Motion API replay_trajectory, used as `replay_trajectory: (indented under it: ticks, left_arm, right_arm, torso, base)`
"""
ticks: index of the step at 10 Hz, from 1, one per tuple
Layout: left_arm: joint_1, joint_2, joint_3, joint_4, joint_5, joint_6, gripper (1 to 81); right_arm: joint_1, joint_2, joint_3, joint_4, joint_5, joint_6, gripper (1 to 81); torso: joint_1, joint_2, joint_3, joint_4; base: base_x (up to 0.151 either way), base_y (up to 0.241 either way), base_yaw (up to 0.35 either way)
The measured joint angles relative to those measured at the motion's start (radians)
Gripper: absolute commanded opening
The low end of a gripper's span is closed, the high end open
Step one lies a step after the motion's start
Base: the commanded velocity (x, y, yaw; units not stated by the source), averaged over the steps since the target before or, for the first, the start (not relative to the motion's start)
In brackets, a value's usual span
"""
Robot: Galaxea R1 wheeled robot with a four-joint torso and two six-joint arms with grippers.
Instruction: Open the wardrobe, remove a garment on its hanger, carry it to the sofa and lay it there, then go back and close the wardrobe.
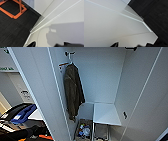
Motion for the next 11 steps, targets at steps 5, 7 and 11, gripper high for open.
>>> replay_trajectory:
  ticks: [5, 7, 11]
  left_arm:
    - [0.109, 0.192, 0.031, 0.006, -0.012, 0.012, 81.1]
    - [0.153, 0.191, 0.024, 0.006, -0.011, 0.013, 81.1]
    - [0.337, 0.189, 0.013, 0.076, -0.074, 0.015, 81.1]
  right_arm:
    - [-0.100, 0.146, 0.134, -0.169, 0.049, -0.016, 81.1]
    - [-0.106, 0.213, 0.127, -0.213, 0.063, -0.017, 81.1]
    - [-0.179, 0.327, -0.067, -0.311, 0.046, -0.020, 81.1]
  torso:
    - [0.001, 0.000, 0.000, 0.000]
    - [0.001, 0.001, 0.000, 0.000]
    - [0.001, 0.001, 0.000, 0.000]
  base:
    - [0.000, 0.000, 0.000]
    - [0.000, 0.000, 0.000]
    - [0.000, 0.000, 0.000]
